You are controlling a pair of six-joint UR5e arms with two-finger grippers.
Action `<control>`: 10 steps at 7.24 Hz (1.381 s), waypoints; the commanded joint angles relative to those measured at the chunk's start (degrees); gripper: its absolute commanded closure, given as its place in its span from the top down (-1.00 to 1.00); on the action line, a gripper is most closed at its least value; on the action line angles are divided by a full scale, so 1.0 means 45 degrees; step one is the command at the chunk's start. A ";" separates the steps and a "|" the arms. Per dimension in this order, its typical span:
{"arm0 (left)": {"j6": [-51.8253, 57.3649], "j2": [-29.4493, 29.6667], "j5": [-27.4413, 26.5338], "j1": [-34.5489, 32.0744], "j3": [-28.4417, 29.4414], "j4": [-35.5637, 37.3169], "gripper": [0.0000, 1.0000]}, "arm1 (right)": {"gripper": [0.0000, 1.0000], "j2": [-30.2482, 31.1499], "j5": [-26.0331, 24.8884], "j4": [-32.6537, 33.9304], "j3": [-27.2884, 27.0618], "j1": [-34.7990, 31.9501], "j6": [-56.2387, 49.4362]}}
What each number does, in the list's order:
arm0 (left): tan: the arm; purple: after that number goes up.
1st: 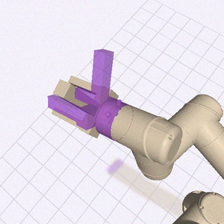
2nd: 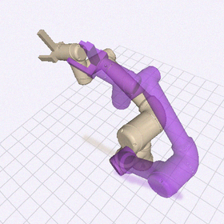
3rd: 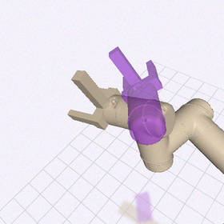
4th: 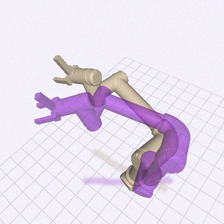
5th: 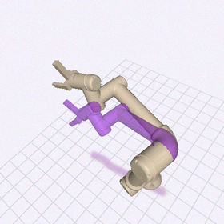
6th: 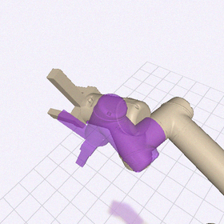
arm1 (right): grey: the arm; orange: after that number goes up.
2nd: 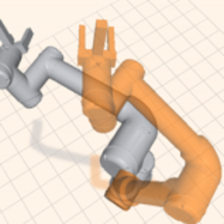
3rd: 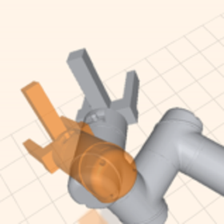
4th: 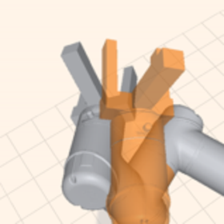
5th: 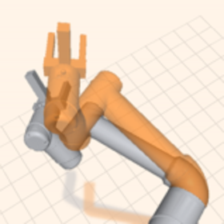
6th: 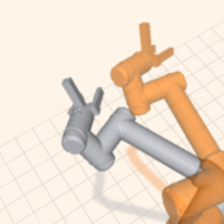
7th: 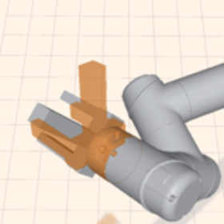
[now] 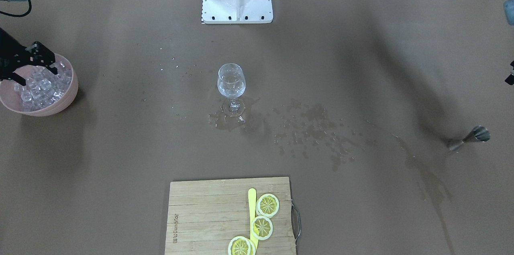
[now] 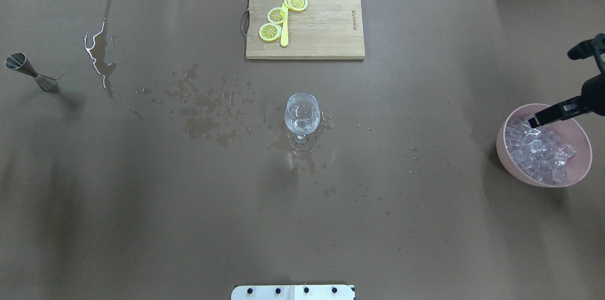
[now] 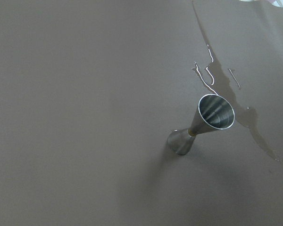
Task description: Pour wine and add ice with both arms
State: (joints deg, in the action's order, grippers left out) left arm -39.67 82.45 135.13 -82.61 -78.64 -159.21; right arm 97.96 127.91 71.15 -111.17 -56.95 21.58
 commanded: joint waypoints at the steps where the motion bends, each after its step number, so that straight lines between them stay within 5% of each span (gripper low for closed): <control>1: 0.0045 0.0018 -0.0086 -0.0001 -0.0024 -0.0009 0.97 | 0.74 0.0107 -0.0593 0.0067 0.0016 0.0390 -0.2692; 5: 0.0103 0.0116 -0.0397 -0.0020 -0.0024 -0.0068 0.97 | 0.54 0.0029 -0.0788 0.0067 0.0465 0.0409 -0.3154; 7: 0.0123 0.0136 -0.0418 -0.0001 -0.0024 -0.0068 0.97 | -0.02 0.0029 -0.0788 0.0067 0.0505 0.0409 -0.3174; 9: 0.0123 0.0116 -0.0418 -0.0020 -0.0024 -0.0088 0.97 | -0.06 0.0010 -0.0808 0.0067 0.0621 0.0428 -0.3174; 10: 0.0123 0.0135 -0.0418 -0.0020 -0.0005 -0.0088 0.97 | -0.28 -0.0029 -0.0808 0.0067 0.0622 0.0428 -0.3174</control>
State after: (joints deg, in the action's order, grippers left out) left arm -39.12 83.03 133.25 -82.66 -78.74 -159.60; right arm 98.01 124.31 71.45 -108.50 -55.04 7.30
